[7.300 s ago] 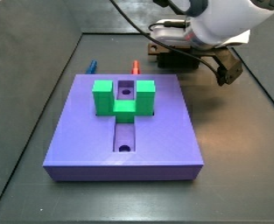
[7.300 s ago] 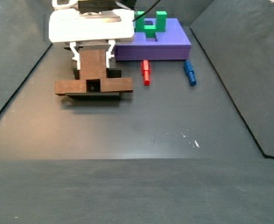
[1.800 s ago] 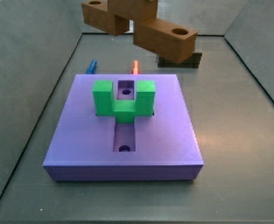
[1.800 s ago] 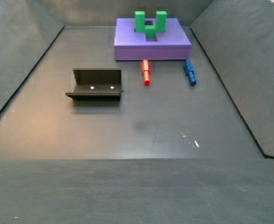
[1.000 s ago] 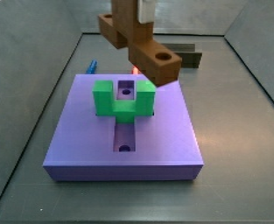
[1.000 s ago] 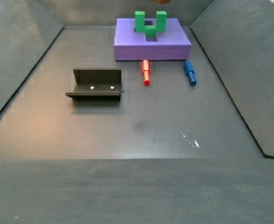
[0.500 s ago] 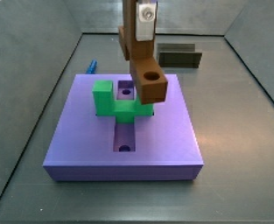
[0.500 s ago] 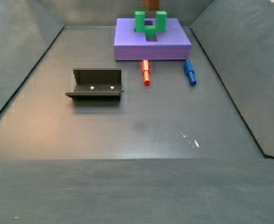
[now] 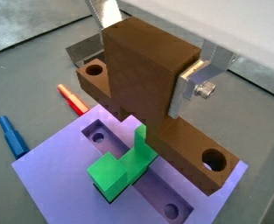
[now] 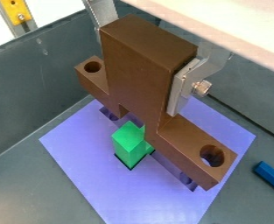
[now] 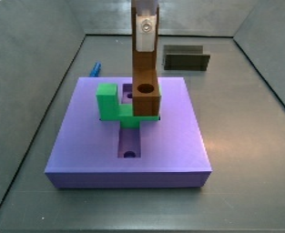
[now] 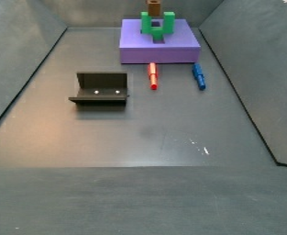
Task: Pick up the brown object. Move up. Place the brown object on the fixture. Regrasp the brown object. Move to above the board. Insert the brown object.
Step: Insert the brown object.
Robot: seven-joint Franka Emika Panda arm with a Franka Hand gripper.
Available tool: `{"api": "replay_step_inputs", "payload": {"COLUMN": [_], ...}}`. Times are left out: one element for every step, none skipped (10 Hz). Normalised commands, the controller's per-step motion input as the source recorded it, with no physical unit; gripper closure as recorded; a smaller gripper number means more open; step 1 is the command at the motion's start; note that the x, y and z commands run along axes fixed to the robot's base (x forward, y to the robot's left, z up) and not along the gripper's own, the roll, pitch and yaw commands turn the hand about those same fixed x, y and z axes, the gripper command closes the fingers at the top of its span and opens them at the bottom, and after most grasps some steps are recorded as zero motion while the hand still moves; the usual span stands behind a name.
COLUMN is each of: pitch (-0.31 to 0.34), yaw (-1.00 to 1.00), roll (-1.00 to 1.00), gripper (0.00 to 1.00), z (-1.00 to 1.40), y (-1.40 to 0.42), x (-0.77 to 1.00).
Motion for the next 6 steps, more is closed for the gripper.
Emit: {"api": "replay_step_inputs", "payload": {"pitch": [0.000, 0.000, 0.000, 0.000, -0.001, 0.000], "yaw": [0.00, 0.00, 0.00, -0.03, -0.03, 0.00], "roll": [0.04, 0.06, 0.07, 0.07, 0.01, 0.00], "gripper": [1.00, 1.00, 1.00, 1.00, 1.00, 1.00], "z": [-0.13, -0.23, -0.27, -0.25, -0.12, -0.05], "y": [0.00, 0.00, 0.00, -0.01, -0.13, -0.23], "x": [-0.03, -0.15, -0.20, -0.18, -0.10, 0.00]}}
